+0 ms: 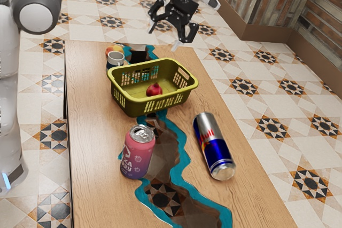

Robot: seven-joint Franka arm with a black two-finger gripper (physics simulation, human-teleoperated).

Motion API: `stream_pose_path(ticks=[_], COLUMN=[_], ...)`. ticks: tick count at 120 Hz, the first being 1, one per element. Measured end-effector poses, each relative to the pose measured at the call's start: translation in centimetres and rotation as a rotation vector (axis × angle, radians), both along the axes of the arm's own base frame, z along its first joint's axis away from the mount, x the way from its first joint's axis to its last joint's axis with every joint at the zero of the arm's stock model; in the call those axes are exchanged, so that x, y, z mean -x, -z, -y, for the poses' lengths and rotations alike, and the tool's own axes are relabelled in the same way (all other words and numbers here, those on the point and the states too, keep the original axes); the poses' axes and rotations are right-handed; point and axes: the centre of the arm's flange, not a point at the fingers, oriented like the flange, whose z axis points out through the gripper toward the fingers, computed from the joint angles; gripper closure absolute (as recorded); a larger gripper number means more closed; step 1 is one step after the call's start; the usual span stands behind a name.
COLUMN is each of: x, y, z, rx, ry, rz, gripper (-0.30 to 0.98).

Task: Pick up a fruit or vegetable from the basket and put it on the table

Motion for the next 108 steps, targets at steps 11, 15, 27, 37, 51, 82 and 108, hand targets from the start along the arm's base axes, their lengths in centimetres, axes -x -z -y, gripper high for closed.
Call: stream_pose_path(ticks=[11,15,27,37,51,82,108], x=[-2.3,-2.7,-2.4,-1.2,7.0,8.6,10.5], y=[0.0,-0.4,-2.8,-3.2,1.7,7.3,13.5], z=[-1.7,-1.1,1.2,0.6,-1.1,-2.6,-1.4], rx=[-0.042,-0.049,-0.059,-0.065,-0.068,-0.064,-0.061], ry=[-0.25,-0.311,-0.455,-0.578,-0.744,-0.877,-0.808], rz=[0.108,0.142,0.224,0.236,0.17,0.233,0.267], gripper=[0.0,0.0,0.0,0.0,0.0,0.0,0.0])
